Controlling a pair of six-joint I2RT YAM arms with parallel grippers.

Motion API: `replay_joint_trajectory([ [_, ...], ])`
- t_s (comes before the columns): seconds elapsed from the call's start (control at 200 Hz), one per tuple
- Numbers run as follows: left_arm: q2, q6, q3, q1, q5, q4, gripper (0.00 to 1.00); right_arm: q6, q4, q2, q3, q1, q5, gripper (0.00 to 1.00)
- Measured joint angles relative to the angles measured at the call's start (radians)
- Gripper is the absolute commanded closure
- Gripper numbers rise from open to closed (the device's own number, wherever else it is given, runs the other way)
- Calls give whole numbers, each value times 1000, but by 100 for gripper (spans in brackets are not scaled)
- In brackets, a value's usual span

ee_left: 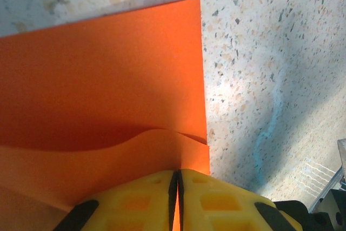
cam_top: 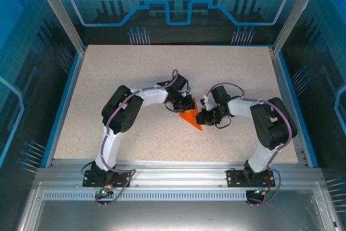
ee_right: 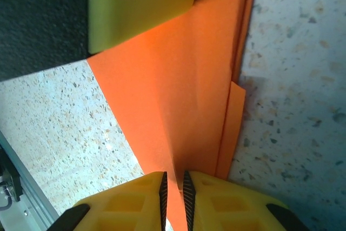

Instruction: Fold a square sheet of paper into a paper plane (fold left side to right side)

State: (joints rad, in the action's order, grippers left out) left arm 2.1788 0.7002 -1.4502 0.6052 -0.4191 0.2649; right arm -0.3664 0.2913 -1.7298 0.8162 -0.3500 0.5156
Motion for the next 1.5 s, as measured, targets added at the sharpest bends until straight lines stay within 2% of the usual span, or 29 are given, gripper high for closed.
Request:
replay_joint_trajectory([
  [0.625,0,-3,0,14,-24,19,86,-23,26,146,-127,-52,-82,81],
  [0.84,0,-3,0,14,-24,20,86,-35,35,168,-145,-69,-106,86],
  [1.1,0,-3,0,14,-24,21,86,-42,111,212,-165,-88,-119,86],
  [1.331,0,-3,0,14,-24,19,86,-53,283,347,-151,-95,-119,79],
  [1.501,0,-3,0,14,-24,18,86,-64,242,364,-71,-95,-108,80],
])
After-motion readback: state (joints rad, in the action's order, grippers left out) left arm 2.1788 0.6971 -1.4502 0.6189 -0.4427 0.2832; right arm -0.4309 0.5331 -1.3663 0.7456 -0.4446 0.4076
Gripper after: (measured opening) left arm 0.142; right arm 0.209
